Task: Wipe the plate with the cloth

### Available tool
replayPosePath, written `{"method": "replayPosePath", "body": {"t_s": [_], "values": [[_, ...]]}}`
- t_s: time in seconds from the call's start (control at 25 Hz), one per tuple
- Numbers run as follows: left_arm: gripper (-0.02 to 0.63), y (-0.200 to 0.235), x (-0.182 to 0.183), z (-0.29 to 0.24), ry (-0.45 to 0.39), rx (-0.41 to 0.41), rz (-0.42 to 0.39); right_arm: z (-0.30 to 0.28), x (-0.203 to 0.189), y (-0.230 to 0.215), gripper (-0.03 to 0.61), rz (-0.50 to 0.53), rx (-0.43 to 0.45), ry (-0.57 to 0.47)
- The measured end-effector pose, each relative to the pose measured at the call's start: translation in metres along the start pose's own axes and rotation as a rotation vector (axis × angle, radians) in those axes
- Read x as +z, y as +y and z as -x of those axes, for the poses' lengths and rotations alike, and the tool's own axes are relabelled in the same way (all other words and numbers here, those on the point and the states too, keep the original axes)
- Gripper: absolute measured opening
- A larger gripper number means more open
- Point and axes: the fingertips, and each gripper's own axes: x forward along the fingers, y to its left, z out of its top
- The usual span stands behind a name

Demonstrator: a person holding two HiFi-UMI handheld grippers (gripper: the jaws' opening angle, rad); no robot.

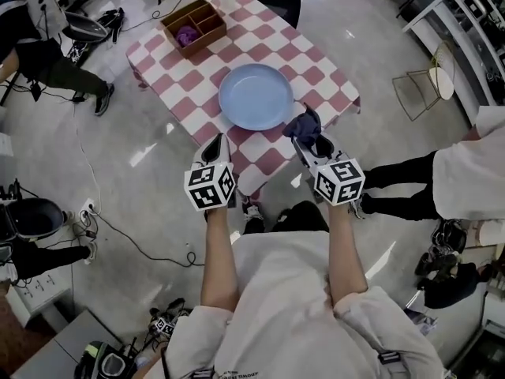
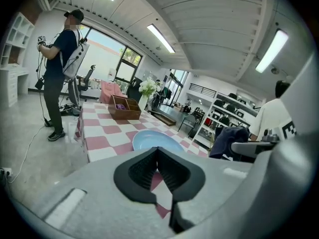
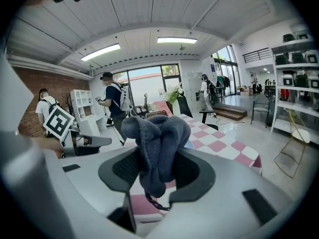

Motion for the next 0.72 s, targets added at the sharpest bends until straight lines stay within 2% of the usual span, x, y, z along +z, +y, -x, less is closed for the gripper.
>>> {"method": "replayPosePath", "body": {"t_s": [0.2, 0.32, 0.52, 0.72], "values": [[0.011, 0.011, -0.017, -0.012, 0.043, -0.012, 0.038, -0.020, 0.001, -0.007, 0.179, -0.006, 0.037, 0.025], [0.011, 0.017, -0.025, -0.020, 0.085, -0.006, 0.031, -0.036, 0.003, -0.011, 0.179, -0.016, 0.054, 0.033], [0.011, 0.026, -0.024, -0.036, 0.131, 0.018, 0.061, -0.071, 0.013, -0.012, 0.179, 0.021, 0.116, 0.061], [0.012, 0.038, -0.036, -0.068, 0.242, 0.056, 0.186, -0.107, 0.018, -0.015, 0.179, 0.052, 0.180, 0.088]]}}
